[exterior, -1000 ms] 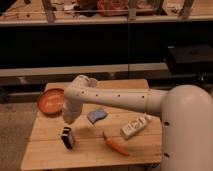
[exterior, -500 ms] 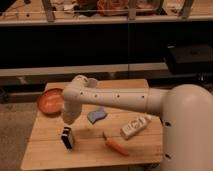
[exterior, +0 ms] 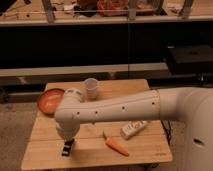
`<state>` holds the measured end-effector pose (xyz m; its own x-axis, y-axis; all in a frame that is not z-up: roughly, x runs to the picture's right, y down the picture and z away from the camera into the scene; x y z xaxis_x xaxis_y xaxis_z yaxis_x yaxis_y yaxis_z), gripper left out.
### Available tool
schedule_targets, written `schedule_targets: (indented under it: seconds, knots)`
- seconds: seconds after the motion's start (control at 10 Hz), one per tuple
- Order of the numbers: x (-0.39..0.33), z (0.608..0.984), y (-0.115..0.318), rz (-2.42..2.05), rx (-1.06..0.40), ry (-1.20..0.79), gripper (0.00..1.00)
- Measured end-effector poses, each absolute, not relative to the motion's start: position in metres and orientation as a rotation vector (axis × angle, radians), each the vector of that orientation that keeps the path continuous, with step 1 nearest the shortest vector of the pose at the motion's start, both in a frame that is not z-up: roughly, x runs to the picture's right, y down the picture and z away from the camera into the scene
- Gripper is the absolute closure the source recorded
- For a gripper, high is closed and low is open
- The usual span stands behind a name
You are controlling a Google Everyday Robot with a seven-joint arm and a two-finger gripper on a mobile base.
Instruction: Knock the eraser over
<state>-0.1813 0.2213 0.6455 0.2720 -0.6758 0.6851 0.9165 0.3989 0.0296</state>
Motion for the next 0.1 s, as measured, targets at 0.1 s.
schedule_targets:
  seconds: [0.1]
  knots:
    - [-0.1796,0.6347,0.2314,-1.112,-0.412,-0.686,0.93]
